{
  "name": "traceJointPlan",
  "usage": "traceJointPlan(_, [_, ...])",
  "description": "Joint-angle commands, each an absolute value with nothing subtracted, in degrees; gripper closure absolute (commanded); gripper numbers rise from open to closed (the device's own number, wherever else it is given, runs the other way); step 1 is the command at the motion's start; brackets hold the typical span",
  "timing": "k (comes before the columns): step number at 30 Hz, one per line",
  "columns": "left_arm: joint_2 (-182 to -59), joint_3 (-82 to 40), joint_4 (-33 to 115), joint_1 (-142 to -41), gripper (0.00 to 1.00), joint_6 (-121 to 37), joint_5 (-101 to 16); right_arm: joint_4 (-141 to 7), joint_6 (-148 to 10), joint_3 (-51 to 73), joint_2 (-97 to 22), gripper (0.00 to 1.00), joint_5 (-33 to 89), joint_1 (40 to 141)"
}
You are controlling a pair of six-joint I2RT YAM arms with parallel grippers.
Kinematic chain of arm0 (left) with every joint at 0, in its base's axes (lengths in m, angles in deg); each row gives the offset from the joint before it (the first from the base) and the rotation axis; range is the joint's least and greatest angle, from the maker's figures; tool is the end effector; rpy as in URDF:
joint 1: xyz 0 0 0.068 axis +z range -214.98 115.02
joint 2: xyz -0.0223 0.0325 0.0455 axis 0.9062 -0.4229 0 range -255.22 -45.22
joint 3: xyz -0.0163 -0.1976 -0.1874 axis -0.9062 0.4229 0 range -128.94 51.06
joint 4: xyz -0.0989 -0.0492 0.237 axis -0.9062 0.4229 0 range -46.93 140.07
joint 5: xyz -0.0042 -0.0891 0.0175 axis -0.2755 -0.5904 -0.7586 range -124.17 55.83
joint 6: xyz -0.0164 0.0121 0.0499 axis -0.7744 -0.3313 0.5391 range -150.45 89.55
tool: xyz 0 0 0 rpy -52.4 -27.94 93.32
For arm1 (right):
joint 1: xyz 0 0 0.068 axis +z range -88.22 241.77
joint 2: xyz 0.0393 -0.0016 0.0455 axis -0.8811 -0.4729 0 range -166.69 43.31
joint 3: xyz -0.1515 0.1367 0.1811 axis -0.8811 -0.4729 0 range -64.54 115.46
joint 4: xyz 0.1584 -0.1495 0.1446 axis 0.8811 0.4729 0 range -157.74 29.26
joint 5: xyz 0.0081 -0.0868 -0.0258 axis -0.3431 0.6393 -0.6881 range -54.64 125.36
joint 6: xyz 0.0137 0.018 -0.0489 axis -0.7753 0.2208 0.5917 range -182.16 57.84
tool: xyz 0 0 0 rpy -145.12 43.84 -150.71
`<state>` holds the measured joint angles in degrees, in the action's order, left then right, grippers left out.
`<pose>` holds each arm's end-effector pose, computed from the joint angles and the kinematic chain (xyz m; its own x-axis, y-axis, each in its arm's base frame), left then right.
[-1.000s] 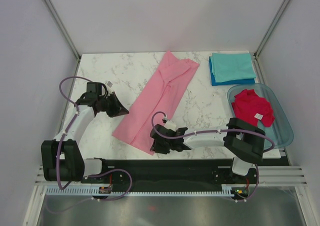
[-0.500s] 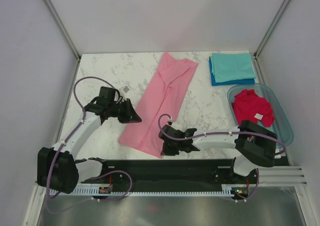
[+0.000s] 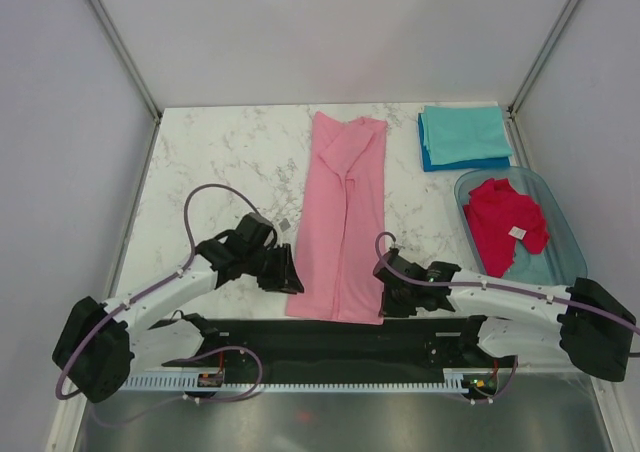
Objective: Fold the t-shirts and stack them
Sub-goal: Fold the tshirt
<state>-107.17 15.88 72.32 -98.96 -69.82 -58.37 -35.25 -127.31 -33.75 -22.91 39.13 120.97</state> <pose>0.1587 -0.1244 0.2014 -0.9755 -0.0403 -0.2163 0.1047 0.7798 -0.6172 0.0989 0.1612 0.1605 -0.9657 0.1484 -0.2133 0.0757 0.9459 0.3154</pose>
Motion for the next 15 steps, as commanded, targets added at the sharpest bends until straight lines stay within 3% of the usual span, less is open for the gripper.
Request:
traceJointPlan(1, [-107.3,18.4,69.4,-103.6,0.66,-75.6,-53.6,-31.0,-125.6,-34.7,-19.6,1.0,39.7,120.2])
traceJointPlan(15, [-110.7,21.6,69.1,-108.8,0.62,-77.6,-46.8,-32.6,-125.2,-33.4,-19.6,1.0,39.6,119.7])
